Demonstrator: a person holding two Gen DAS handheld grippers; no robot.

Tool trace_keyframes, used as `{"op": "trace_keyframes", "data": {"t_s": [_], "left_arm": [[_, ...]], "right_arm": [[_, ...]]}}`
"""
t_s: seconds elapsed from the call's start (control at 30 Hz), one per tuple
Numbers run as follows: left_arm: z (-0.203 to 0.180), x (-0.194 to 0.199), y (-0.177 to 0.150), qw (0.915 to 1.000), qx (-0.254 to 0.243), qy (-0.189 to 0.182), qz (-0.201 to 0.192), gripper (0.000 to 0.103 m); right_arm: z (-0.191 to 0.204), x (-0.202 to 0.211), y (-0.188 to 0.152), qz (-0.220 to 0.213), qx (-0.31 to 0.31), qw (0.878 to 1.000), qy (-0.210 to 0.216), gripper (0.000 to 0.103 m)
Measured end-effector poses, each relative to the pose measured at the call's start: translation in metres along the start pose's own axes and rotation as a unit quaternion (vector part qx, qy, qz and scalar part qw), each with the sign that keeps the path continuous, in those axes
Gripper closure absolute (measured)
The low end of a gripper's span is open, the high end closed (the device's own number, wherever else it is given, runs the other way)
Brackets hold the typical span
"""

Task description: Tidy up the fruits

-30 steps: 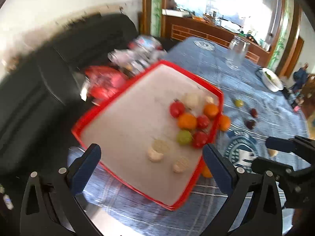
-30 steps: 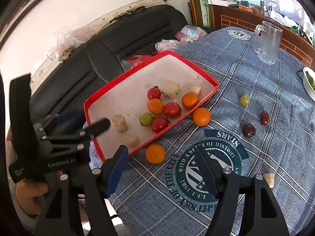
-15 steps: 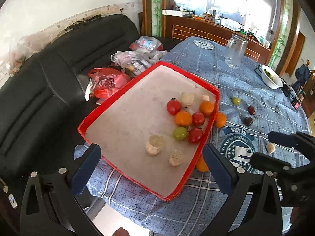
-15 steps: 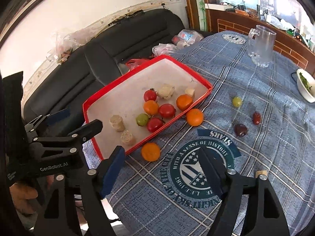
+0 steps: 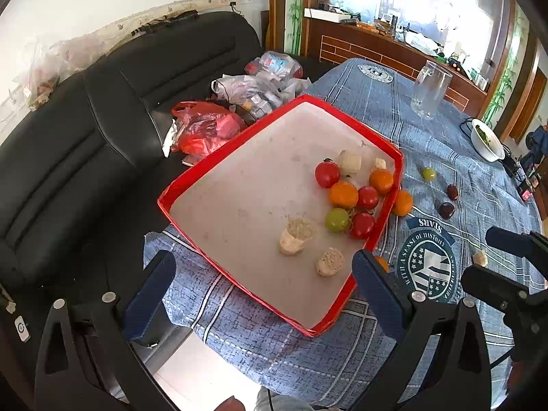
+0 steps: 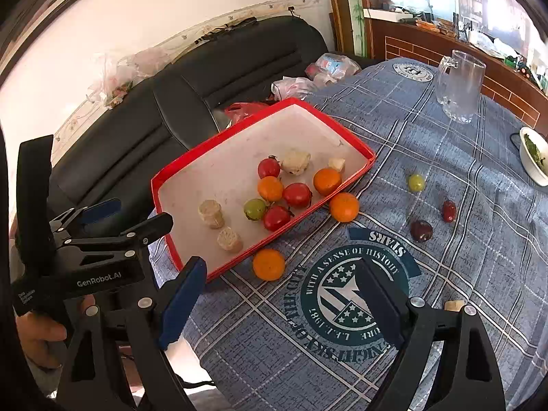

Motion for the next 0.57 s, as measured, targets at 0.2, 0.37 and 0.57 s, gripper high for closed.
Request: {"op": "trace_keyframes", "data": {"t_s": [0.2, 0.37, 0.57], "left_arm": [[-0.003, -0.003, 0.002, 1.0000, -0.001, -0.004, 0.003, 0.000], [-0.005, -0.004, 0.005, 1.0000, 0.005, 0.000, 0.000, 0.000], [-0.021, -0.006, 0.009, 0.9996, -0.028, 0.001, -0.007, 0.000]], "right_arm": [[-0.003, -0.002, -0.002, 0.006, -0.008, 1.000, 0.003, 0.014], [-0.006, -0.002, -0.002, 0.007, -0.009, 1.000, 0.003, 0.014], [-0.018, -0.001, -0.006, 0.010, -0.024, 1.000, -0.002, 0.014]]}}
Point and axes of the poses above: each gripper's, at about its wrist camera, not at the fingertips, and x roughly against the way its jaws point, z to its left, y to its top, the point moved 4 cm from there along -x, roughly the way its jaws point, and after that the axes turned 13 degrees about -x, right-handed, at the moved point
